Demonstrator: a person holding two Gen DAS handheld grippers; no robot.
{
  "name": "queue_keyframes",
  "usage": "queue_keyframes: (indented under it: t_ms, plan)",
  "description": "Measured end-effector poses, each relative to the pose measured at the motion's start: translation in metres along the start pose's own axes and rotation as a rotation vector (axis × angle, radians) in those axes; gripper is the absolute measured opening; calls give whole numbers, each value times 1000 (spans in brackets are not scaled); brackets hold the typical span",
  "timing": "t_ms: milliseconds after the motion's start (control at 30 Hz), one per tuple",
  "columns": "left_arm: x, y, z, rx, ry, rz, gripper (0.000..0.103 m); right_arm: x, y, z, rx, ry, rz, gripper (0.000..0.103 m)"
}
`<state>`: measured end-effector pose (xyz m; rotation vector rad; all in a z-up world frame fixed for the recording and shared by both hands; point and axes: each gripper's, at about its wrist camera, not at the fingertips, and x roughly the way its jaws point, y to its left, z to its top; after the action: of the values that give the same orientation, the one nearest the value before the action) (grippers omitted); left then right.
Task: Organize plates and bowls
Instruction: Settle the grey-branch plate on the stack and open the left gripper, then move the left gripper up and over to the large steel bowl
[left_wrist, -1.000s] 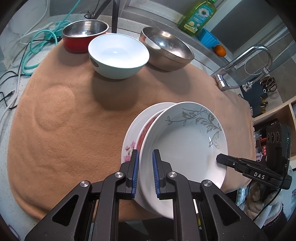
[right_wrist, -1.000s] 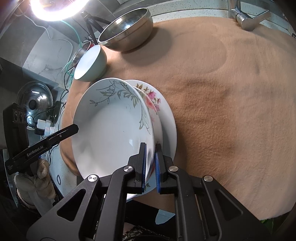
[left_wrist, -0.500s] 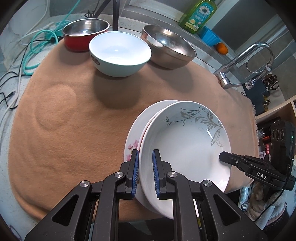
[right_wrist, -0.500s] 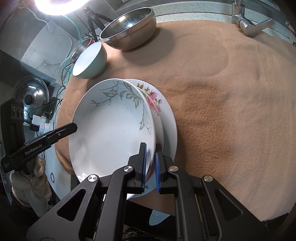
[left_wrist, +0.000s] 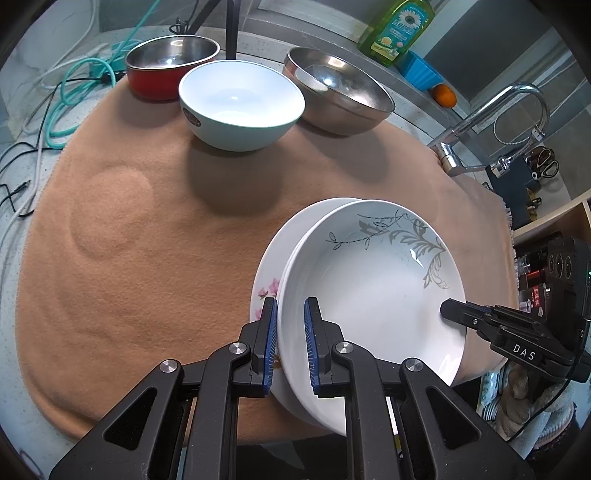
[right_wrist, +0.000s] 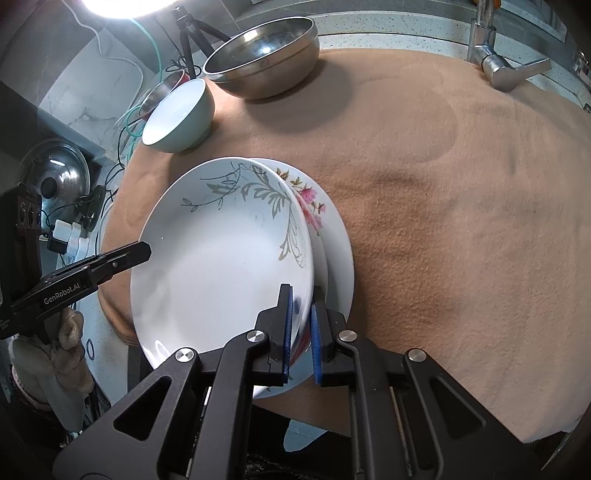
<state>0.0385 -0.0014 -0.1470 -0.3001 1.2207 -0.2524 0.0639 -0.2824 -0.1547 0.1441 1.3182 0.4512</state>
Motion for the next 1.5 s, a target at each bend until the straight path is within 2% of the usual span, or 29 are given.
queue_keyframes:
  t_ms: [367, 867, 967, 1133, 1500]
  plan:
    - [0, 1, -2, -3, -1, -2, 13, 0, 2, -1, -12, 1, -9, 11]
    - [-4, 7, -1, -9, 3, -23, 13, -1, -5, -2, 29, -1, 28, 11]
    - [-10, 10, 3, -14, -14, -31, 13, -6, -9, -1, 41, -20, 25, 23]
    - [-9, 7, 8, 1, -30, -31, 13, -15, -8, 5, 43, -53, 39, 26]
    - [-13, 1, 27, 15, -51, -44, 13, -12, -7, 8, 25, -43, 40, 24]
